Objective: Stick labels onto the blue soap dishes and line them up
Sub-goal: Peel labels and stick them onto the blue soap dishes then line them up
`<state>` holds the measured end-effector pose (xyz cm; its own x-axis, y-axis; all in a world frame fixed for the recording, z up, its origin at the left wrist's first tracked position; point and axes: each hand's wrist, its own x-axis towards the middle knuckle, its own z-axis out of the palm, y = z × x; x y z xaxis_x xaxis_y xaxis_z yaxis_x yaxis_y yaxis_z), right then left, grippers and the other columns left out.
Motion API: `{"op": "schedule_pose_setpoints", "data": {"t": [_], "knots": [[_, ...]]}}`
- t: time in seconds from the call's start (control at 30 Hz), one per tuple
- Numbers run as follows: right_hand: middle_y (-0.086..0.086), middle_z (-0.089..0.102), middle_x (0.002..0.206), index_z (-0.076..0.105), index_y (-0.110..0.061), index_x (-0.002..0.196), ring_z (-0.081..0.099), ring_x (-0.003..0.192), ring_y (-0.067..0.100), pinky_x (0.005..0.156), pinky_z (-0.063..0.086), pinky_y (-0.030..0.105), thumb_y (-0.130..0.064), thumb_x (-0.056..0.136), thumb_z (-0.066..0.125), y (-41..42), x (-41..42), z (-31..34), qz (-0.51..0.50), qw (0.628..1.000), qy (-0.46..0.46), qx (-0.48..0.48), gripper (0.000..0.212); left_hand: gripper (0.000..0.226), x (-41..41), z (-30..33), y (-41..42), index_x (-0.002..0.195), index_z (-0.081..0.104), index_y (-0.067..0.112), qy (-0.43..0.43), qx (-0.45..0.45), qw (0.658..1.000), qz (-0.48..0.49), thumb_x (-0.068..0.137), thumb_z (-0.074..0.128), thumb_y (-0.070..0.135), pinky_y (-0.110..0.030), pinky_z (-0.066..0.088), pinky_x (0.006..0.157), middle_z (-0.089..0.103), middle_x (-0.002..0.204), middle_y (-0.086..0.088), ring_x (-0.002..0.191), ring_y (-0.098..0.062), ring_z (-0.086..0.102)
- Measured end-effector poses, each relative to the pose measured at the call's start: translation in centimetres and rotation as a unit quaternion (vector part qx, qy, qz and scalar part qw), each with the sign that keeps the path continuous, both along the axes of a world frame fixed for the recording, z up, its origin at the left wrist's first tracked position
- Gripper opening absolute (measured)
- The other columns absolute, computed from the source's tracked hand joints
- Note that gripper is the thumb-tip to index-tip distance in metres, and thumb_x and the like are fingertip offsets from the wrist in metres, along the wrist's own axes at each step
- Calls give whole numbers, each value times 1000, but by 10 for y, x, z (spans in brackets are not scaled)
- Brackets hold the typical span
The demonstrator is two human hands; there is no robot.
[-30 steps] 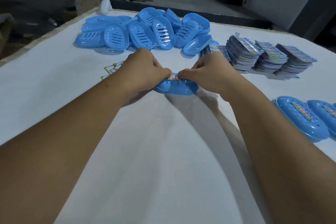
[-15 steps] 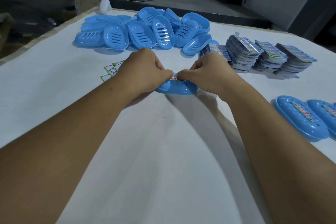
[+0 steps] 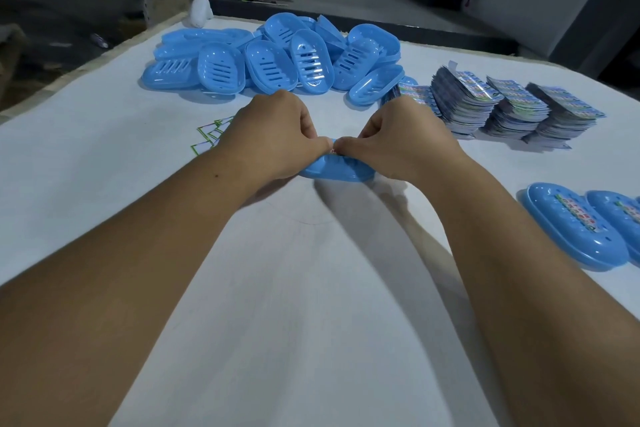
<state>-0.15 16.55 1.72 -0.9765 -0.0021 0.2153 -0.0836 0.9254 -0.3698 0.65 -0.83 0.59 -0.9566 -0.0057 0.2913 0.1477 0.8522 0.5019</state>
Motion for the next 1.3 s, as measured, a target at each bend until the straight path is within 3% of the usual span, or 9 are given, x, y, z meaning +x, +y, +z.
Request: {"op": "schedule_pose_setpoints", "data": {"t": [0.2, 0.37, 0.43, 0.53, 0.63, 0.73, 0.8, 1.0, 1.3], "knots": [[-8, 62, 55, 71, -18, 66, 59, 60, 14, 53, 42, 29, -66, 68, 79, 5, -1, 2, 5, 1000, -13, -21, 49, 31, -1, -1, -2, 68, 67, 23, -11, 25, 1000, 13, 75, 81, 50, -24, 40, 56, 66, 71, 11, 72, -7, 61], [-10, 59, 44, 72, -21, 66, 48, 37, 6, 46, 38, 25, -46, 78, 82, 13, -5, 4, 26, 990, -76, -114, 29, 12, -6, -5, -5, 75, 70, 21, -49, 121, 991, 25, 79, 76, 30, -38, 60, 70, 69, 75, 6, 80, -16, 69], [-10, 57, 43, 73, -21, 68, 42, 31, 6, 41, 35, 22, -33, 83, 77, 16, -6, 4, 36, 985, -96, -141, 20, 5, -6, -4, -8, 78, 70, 22, -47, 133, 990, 28, 81, 72, 26, -36, 59, 72, 69, 78, 5, 83, -17, 69], [-4, 69, 63, 74, -20, 79, 50, 45, 9, 46, 40, 23, -28, 91, 66, 18, -7, 2, 50, 990, -53, -122, 16, 5, -6, -3, -10, 82, 68, 26, -36, 115, 992, 32, 86, 65, 25, -27, 48, 64, 69, 82, 5, 82, -12, 65], [-13, 68, 86, 71, -28, 94, 62, 76, 7, 62, 44, 21, -44, 89, 71, 16, -5, 2, 95, 992, -12, -87, 17, 8, -6, -1, -12, 86, 67, 28, -40, 107, 993, 27, 90, 60, 24, -29, 43, 63, 68, 85, 2, 80, -15, 63], [-17, 65, 118, 62, -36, 129, 61, 104, 2, 88, 49, 23, -68, 67, 77, 9, 4, -2, 175, 980, -78, -63, 72, 9, -7, 0, -11, 91, 67, 29, -34, 84, 996, 27, 91, 58, 26, -31, 44, 67, 68, 92, -1, 83, -17, 63], [-14, 63, 127, 57, -35, 138, 61, 114, 6, 101, 49, 30, -73, 55, 75, 2, 8, -6, 196, 976, -81, -42, 93, 8, -6, 0, -10, 92, 67, 30, -27, 67, 997, 27, 91, 59, 29, -32, 47, 71, 69, 96, 0, 87, -18, 64], [-7, 60, 121, 55, -34, 138, 59, 107, 13, 87, 45, 29, -73, 67, 75, 8, 13, -8, 135, 990, -30, -29, 84, 4, -9, -4, -11, 85, 66, 32, 3, 68, 997, 38, 86, 63, 35, -38, 54, 78, 70, 94, 2, 87, -20, 65], [5, 55, 126, 53, -33, 130, 50, 120, 32, 91, 40, 41, -80, 78, 51, 67, 62, -9, -58, 995, 18, 78, 70, 6, -10, -6, -8, 84, 66, 32, 2, 38, 999, 37, 86, 64, 37, -38, 51, 77, 69, 91, 7, 87, -21, 63]]}}
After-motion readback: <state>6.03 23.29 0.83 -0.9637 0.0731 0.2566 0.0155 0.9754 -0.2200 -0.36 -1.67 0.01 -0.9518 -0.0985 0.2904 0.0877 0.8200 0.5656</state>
